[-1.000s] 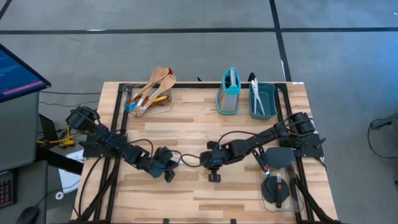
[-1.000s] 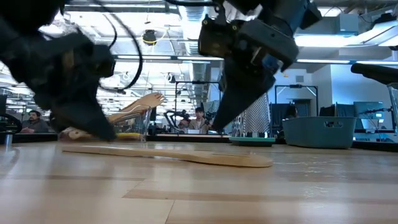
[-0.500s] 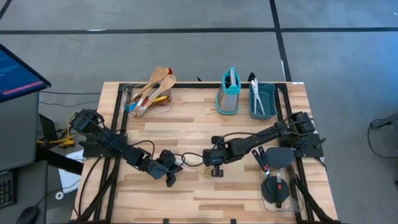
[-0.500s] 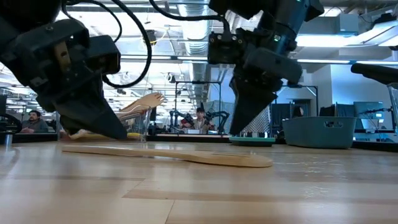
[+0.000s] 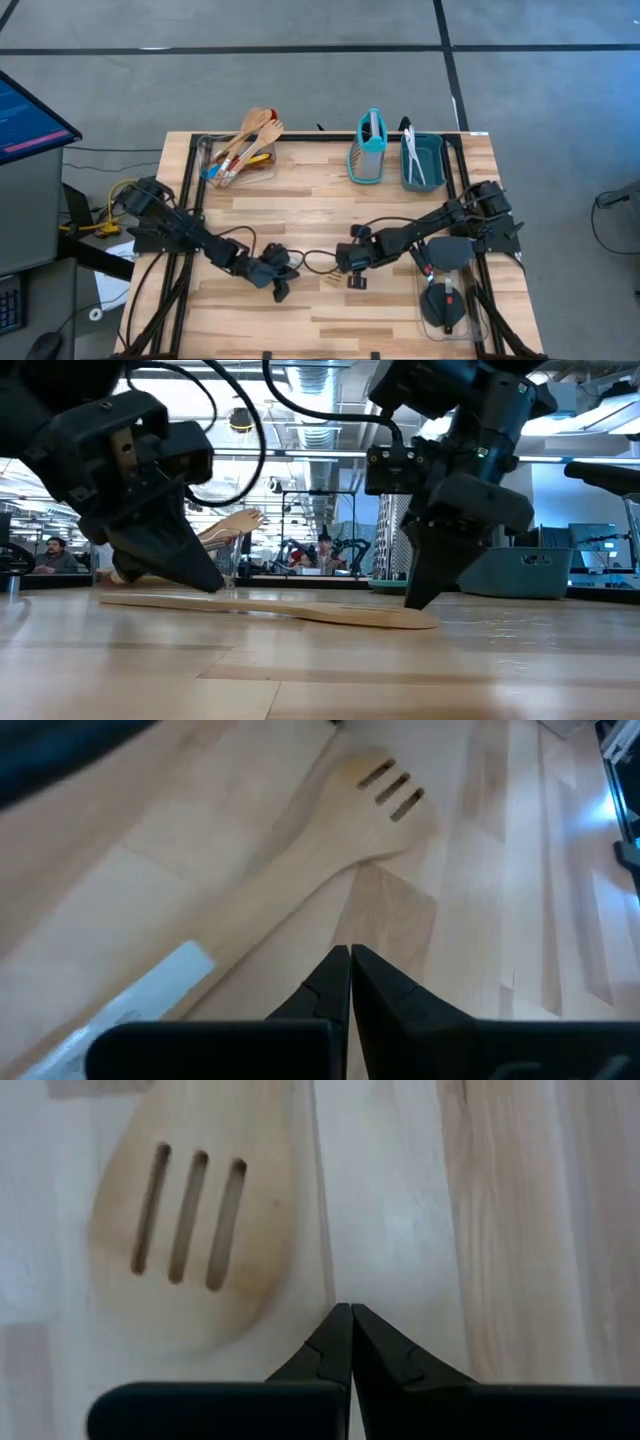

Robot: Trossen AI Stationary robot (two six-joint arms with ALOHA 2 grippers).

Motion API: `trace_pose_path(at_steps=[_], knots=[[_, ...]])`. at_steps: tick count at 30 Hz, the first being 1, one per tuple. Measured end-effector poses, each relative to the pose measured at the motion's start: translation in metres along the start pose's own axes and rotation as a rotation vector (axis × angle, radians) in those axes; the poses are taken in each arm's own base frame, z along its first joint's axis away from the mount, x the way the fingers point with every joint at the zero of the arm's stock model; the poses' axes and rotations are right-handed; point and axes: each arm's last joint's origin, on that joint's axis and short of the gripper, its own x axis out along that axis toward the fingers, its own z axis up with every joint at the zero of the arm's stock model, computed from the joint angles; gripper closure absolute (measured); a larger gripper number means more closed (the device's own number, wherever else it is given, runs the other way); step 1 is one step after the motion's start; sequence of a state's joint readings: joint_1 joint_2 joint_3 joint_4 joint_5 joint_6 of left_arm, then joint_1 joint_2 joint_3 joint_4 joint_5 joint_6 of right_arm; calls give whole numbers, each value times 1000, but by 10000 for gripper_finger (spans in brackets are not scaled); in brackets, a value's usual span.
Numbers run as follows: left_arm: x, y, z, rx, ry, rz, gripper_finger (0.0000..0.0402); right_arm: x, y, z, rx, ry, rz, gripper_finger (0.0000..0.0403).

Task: Pick & Place Kitchen Items
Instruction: Put the wooden slotted spoon into the left transparent bin

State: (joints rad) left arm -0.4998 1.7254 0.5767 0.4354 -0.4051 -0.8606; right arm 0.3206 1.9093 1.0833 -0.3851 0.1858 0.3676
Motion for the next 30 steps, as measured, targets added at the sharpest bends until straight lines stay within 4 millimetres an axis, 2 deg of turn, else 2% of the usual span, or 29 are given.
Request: trace_pose_path(at_steps=[7, 12, 20, 25, 30], knots=[[29, -4, 3, 17, 29, 22, 400, 2, 4, 6, -12, -36, 108, 403], [46, -5, 16, 67, 5, 38, 400, 2, 9, 9, -16, -50, 208, 403], [54, 8, 35, 79, -36, 81, 400, 0, 15, 15, -40, -117, 281, 403], [57, 7, 33, 71, -49, 54, 400, -1, 17, 19, -48, -173, 286, 403], [56, 3, 26, 88, -26, 35, 400, 0, 11, 19, -32, -191, 160, 403]])
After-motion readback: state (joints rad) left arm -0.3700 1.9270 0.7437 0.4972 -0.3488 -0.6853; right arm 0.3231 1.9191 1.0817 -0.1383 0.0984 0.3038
